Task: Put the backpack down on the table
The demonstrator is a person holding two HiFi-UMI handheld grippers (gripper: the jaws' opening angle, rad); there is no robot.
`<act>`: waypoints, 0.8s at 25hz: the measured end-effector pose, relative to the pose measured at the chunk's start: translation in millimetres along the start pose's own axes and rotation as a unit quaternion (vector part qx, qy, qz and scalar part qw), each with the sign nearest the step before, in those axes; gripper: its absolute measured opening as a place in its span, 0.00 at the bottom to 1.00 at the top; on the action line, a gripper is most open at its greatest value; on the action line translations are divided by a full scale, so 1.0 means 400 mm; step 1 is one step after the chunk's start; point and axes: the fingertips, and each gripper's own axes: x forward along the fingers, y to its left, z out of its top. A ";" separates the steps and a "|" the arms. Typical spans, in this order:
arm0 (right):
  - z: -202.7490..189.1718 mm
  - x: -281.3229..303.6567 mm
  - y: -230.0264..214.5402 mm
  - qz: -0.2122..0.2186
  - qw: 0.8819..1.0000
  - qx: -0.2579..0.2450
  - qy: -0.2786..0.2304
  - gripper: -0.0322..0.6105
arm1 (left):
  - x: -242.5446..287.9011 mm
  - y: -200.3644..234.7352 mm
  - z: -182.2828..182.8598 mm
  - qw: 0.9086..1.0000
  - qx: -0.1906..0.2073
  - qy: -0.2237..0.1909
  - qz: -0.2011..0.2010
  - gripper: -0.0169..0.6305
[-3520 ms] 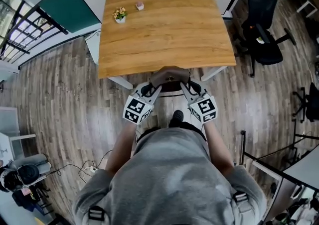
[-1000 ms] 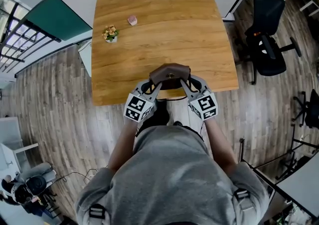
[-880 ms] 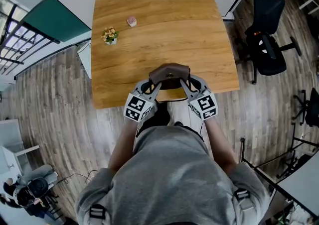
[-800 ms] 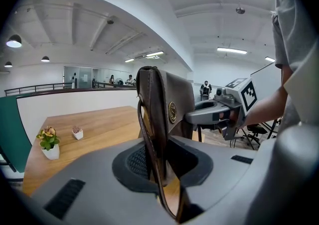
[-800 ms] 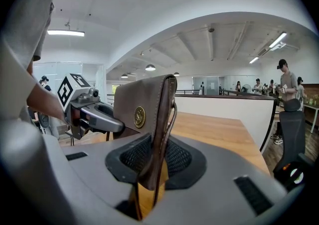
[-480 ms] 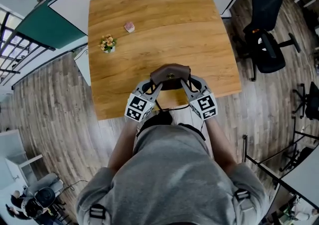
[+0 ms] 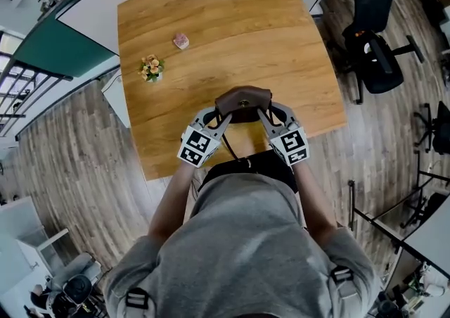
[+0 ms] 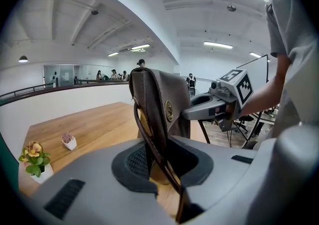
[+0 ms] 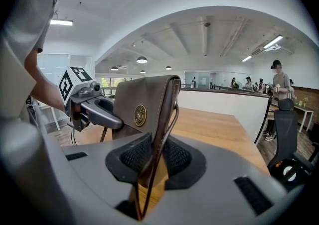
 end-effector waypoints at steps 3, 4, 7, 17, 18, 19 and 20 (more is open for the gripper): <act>-0.010 0.028 -0.010 -0.001 1.000 -0.004 0.008 0.17 | 0.015 0.020 -0.014 1.000 -0.002 0.007 -0.002 0.15; -0.011 0.035 -0.011 -0.001 1.000 -0.006 0.010 0.17 | 0.020 0.025 -0.016 1.000 -0.002 0.006 -0.003 0.15; -0.014 0.046 -0.010 0.005 1.000 -0.005 0.020 0.17 | 0.029 0.038 -0.027 1.000 0.001 0.011 -0.001 0.15; -0.045 0.112 -0.041 0.029 0.999 -0.017 0.034 0.17 | 0.073 0.079 -0.062 0.999 0.017 0.035 0.011 0.16; -0.048 0.117 -0.046 0.029 0.999 -0.017 0.034 0.17 | 0.080 0.082 -0.065 0.999 0.018 0.037 0.011 0.16; -0.053 0.122 -0.052 0.029 0.999 -0.017 0.035 0.17 | 0.089 0.084 -0.068 0.999 0.021 0.039 0.012 0.16; -0.061 0.125 -0.057 0.029 0.999 -0.017 0.038 0.17 | 0.098 0.085 -0.073 0.999 0.023 0.041 0.013 0.17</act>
